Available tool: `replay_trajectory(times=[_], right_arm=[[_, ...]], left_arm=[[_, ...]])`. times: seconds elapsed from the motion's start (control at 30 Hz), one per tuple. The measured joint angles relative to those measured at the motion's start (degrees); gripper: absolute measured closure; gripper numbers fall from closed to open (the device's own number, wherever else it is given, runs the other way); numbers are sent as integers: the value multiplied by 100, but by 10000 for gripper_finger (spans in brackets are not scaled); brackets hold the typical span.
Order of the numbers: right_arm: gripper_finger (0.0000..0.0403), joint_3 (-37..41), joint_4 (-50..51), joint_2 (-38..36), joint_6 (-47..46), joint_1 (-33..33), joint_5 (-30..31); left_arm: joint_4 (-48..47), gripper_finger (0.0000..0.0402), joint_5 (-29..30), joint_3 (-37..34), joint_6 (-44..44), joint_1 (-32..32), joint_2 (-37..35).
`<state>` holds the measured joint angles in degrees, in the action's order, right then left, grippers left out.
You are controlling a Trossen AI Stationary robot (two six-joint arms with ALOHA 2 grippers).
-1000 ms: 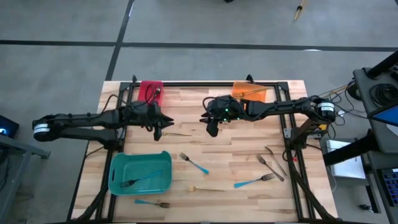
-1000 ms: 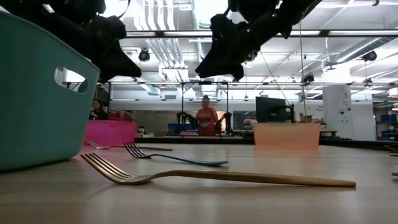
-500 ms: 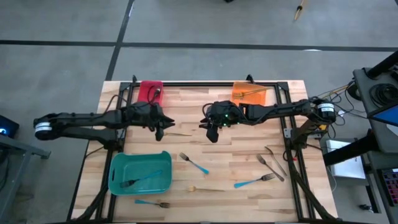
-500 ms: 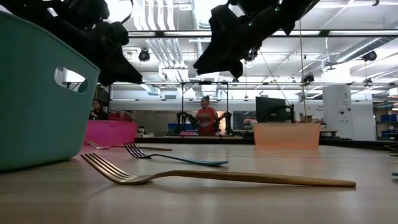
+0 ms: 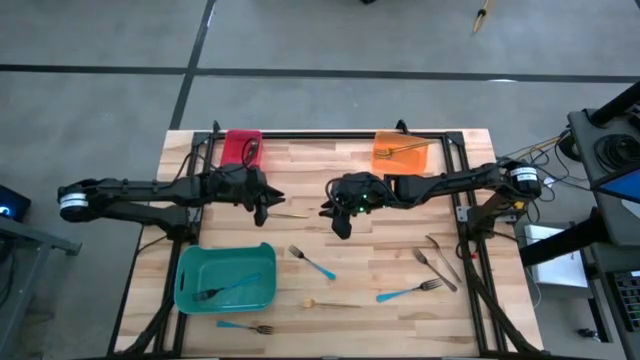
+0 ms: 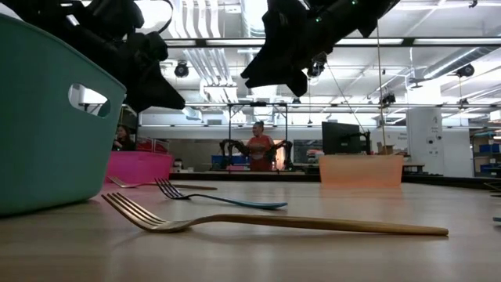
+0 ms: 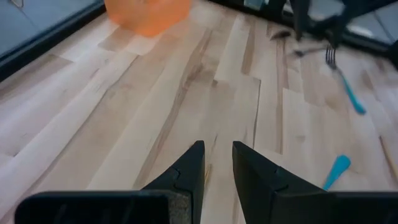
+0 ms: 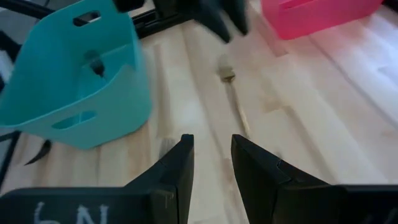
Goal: Sort silverware by color (type)
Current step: Put the blue fork into the blue bin
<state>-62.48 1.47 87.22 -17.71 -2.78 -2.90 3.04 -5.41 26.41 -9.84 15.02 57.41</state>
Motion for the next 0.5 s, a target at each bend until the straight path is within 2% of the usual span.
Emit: replay_trajectory(times=[0.17,0.5], right_arm=[[305,0,-2,2,-338,247,12],[305,0,-11,2,-592,1020,885]], left_arm=[[139,338,-5,0,-278,-129,-48],[136,338,39,0,-774,-1030,-103]])
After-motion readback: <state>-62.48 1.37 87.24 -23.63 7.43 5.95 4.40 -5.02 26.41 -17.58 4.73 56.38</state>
